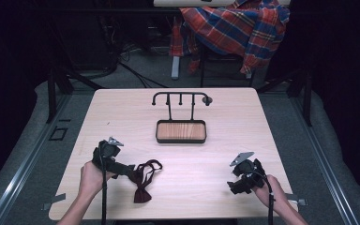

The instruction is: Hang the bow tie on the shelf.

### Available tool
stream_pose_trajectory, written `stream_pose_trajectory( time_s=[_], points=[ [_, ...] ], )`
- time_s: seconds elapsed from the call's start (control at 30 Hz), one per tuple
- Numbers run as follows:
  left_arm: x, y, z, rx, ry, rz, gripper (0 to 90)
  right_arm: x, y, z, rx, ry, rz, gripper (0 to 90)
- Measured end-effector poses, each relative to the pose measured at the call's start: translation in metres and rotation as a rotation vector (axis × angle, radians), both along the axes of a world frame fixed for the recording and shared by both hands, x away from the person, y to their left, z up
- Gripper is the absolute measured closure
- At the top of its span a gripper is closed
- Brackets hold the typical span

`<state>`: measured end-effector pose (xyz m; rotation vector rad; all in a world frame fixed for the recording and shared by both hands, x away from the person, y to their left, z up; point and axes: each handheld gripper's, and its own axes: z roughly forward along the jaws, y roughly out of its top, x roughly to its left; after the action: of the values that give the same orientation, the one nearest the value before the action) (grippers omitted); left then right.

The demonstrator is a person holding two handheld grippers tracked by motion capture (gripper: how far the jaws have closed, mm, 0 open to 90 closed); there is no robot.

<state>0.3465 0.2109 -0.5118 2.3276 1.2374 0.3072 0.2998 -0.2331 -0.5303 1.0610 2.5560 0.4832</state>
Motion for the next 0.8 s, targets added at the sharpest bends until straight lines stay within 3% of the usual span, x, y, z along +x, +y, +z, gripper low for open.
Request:
stream_pose_trajectory(
  time_s=[0.27,0.5,0.53,0.8],
  points=[
    [0.001,-0.012,0.001,-0.017,-0.01,-0.024,0.1,0.0,0.0,0.0,0.001,-0.002,0.0,15.2],
    [0.006,-0.022,-0.002,-0.009,-0.007,-0.044,0.2,0.0,0.001,0.001,-0.005,-0.001,0.006,15.2],
    [0.007,-0.024,-0.003,-0.008,-0.02,-0.045,0.2,0.0,0.001,0.0,-0.005,-0.001,0.006,15.2],
    [0.012,-0.038,-0.007,0.012,-0.029,-0.112,4.9,0.001,0.001,0.0,-0.014,0.005,0.002,15.2]
  ],
)
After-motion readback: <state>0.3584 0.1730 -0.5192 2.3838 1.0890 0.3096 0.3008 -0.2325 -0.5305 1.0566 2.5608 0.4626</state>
